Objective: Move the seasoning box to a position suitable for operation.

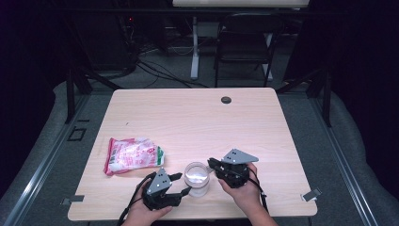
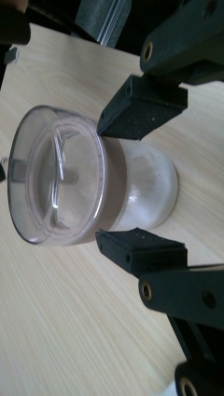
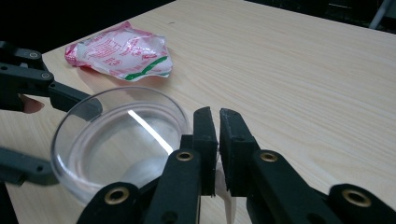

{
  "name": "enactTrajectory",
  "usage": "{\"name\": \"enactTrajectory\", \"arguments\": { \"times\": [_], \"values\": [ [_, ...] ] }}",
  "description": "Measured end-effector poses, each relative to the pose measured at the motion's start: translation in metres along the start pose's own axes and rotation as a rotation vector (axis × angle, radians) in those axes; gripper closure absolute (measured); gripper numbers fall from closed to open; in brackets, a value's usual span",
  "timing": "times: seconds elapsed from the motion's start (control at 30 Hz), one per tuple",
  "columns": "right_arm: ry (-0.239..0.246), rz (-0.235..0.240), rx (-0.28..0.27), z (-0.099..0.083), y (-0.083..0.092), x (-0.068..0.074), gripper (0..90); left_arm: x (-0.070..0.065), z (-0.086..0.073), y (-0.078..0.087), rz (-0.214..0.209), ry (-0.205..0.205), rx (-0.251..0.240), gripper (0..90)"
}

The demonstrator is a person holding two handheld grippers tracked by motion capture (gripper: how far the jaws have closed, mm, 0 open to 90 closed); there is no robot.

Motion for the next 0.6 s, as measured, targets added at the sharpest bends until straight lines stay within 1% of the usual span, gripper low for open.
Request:
{"name": "enactTrajectory", "arguments": {
  "times": [0.07,0.1,0.13,0.2,0.3,0.4,0.43,0.47,0.5,0.53,0.6],
  "values": [
    [-0.002,-0.008,0.000,-0.0010,0.0002,-0.0004,87.0,0.0016,-0.0009,0.0012,0.010,0.014,0.006,50.8],
    [-0.002,-0.012,0.002,-0.0015,0.0004,-0.0005,87.4,0.0037,-0.0015,0.0020,0.005,0.025,0.003,52.6],
    [-0.005,-0.011,0.000,-0.0021,0.0000,-0.0009,87.4,0.0043,-0.0017,0.0025,-0.003,0.041,-0.004,57.4],
    [-0.011,-0.011,0.003,-0.0027,0.0000,-0.0013,87.4,0.0064,-0.0015,0.0039,-0.013,0.053,-0.008,63.4],
    [-0.018,-0.011,-0.001,-0.0034,0.0001,-0.0017,86.8,0.0076,-0.0012,0.0046,-0.005,0.052,-0.002,72.7],
    [-0.017,-0.011,-0.007,-0.0041,0.0005,-0.0016,86.1,0.0076,-0.0001,0.0044,-0.010,0.039,0.011,81.3],
    [-0.013,-0.015,-0.008,-0.0044,0.0009,-0.0013,85.7,0.0067,0.0004,0.0037,-0.020,0.040,0.015,83.7],
    [-0.005,-0.023,-0.011,-0.0046,0.0015,-0.0009,84.6,0.0065,0.0007,0.0033,-0.018,0.033,0.019,85.6],
    [-0.004,-0.028,-0.010,-0.0047,0.0022,-0.0003,84.2,0.0053,0.0012,0.0024,-0.025,0.033,0.024,87.4],
    [0.003,-0.029,-0.014,-0.0048,0.0033,0.0007,84.0,0.0057,0.0015,0.0024,-0.026,0.018,0.035,89.3],
    [0.014,-0.029,-0.015,-0.0054,0.0053,0.0028,84.0,0.0041,0.0021,0.0011,-0.032,0.020,0.041,90.0]
  ]
}}
Point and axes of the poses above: each handheld gripper's, and its own axes: y roughly backward along the jaws, z roughly out of its top, x roughly to its left, the point moved 1 cm from there along -y, roughly forward along the jaws, and after that the axes turned 11 degrees about -y, right-handed, at the moved point
